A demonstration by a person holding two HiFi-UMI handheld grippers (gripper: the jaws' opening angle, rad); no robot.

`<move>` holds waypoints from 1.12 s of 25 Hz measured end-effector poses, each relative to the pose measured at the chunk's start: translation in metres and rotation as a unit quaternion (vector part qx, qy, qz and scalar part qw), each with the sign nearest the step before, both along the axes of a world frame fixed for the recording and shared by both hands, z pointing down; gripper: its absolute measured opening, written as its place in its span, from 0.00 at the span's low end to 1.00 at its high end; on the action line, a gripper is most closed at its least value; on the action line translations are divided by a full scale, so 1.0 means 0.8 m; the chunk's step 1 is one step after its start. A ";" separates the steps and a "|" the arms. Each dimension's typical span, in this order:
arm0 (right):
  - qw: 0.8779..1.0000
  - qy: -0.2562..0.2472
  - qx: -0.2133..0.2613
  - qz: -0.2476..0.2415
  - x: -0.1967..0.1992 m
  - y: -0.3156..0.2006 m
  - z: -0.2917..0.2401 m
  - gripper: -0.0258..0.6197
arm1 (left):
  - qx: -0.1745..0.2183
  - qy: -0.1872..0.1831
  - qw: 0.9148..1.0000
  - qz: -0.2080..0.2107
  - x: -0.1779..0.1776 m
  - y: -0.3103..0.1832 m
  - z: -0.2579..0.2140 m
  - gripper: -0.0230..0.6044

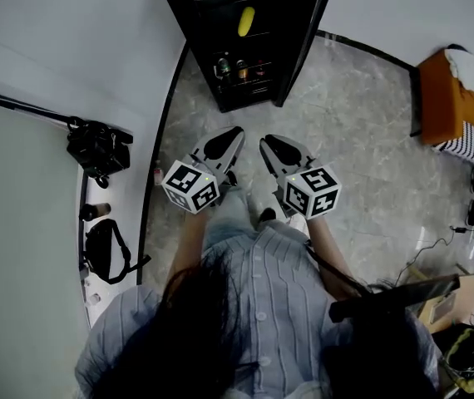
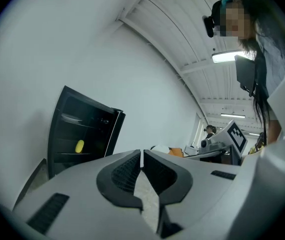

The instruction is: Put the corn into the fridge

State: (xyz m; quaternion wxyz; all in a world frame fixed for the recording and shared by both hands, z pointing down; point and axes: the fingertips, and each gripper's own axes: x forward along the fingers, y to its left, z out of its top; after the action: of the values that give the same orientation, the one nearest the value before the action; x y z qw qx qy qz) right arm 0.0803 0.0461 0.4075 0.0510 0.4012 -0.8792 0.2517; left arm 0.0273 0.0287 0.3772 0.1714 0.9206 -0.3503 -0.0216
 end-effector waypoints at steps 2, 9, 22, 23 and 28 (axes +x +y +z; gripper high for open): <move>1.000 -0.002 0.004 -0.006 0.005 0.018 -0.003 0.13 | 0.005 -0.002 1.000 -0.002 0.008 0.020 -0.004 0.05; 1.000 -0.009 0.017 -0.020 0.009 0.078 -0.008 0.13 | 0.018 -0.013 1.000 -0.014 0.010 0.086 -0.007 0.05; 0.999 -0.003 0.015 -0.044 0.004 0.145 -0.004 0.12 | 0.016 -0.019 0.999 -0.032 0.005 0.158 0.002 0.05; 0.999 -0.002 0.016 -0.045 0.003 0.147 -0.004 0.12 | 0.017 -0.019 0.999 -0.033 0.003 0.160 0.002 0.05; 0.999 -0.001 0.018 -0.048 0.002 0.151 -0.007 0.11 | 0.022 -0.021 0.999 -0.036 0.001 0.166 -0.003 0.05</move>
State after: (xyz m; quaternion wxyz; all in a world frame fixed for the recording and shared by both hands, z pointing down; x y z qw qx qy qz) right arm 0.0817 0.1669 0.4018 0.0551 0.3593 -0.9020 0.2330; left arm 0.0282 0.1612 0.3748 0.1424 0.9112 -0.3862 -0.0164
